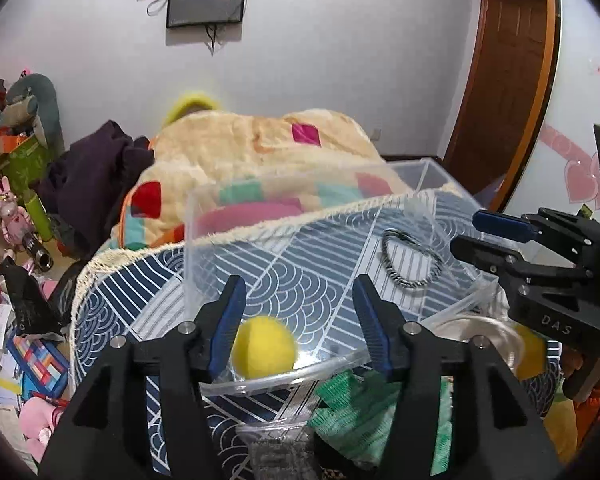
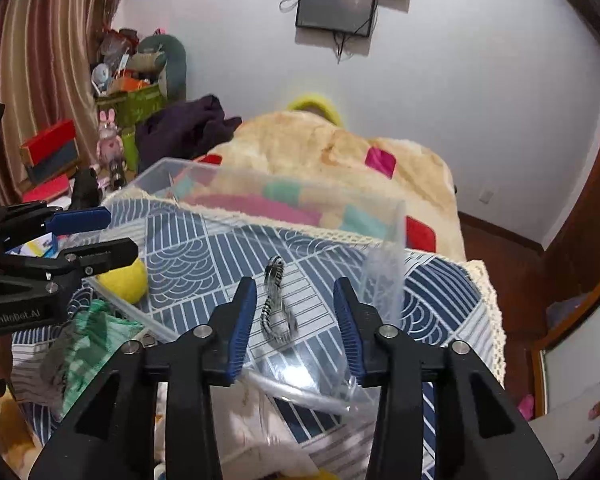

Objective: Organize soft objects
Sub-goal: 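Drop the yellow ball into the clear box with the left tool while the right tool drops the bracelet in, then grasp the green knitted glove with the left tool while the right tool grasps the green sponge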

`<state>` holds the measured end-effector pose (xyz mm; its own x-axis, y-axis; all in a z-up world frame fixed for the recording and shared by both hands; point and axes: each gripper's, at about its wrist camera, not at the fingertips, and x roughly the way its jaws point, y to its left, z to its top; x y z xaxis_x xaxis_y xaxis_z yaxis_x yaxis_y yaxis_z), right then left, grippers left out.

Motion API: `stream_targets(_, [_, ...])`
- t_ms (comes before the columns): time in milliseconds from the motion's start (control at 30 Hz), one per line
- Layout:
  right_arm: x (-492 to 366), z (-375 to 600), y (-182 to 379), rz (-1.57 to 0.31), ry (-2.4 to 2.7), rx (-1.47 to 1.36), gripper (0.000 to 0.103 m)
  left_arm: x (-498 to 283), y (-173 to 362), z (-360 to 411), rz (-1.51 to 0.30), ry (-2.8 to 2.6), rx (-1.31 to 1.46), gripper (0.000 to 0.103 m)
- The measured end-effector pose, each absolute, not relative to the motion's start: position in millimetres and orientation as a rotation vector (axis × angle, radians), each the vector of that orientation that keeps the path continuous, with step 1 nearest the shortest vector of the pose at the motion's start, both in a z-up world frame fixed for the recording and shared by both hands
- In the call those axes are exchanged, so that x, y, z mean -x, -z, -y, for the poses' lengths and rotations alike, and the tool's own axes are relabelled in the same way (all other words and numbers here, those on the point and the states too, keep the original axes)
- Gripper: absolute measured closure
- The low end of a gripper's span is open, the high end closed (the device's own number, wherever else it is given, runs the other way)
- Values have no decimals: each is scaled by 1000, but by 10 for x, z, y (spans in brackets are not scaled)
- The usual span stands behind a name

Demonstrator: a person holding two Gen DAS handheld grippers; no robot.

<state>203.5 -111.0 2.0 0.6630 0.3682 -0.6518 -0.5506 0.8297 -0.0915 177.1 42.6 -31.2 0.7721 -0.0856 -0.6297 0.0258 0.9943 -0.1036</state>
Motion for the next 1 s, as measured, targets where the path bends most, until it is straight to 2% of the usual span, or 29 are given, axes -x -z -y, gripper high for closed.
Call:
stream_targets(33, [-1992, 1143, -61, -651, -529, 286, 64, -1728, 264, -429, -670, 55, 89, 42])
stream_targets(100, [-1914, 1210, -140, -622, -531, 267, 53, -1638, 181, -433, -639, 45, 82, 34])
stream_targets(167, [-1832, 1261, -201, -589, -528, 246, 46, -1534, 99, -422, -607, 35, 66, 30])
stream_targets(267, [-1708, 1355, -277, -554, -536, 218, 43, -1382, 21, -394, -566, 26, 46, 22])
stream_targets(367, [-1589, 1452, -293, -534, -538, 192, 34, -1233, -3, -344, -538, 28, 38, 14])
stream_targets(433, [-1525, 1512, -269, -525, -531, 183, 34, -1148, 28, -295, -532, 36, 34, 11])
stream_targets(867, [-1358, 1772, 218, -655, -510, 111, 34, -965, 573, 28, -629, 107, 45, 11])
stream_targets(933, [-1367, 1765, 307, -682, -521, 102, 34, -981, 654, 63, -645, 109, 52, 16])
stream_targets(1000, [-1359, 1784, 378, -699, -528, 104, 34, -998, 713, 71, -657, 103, 69, 25])
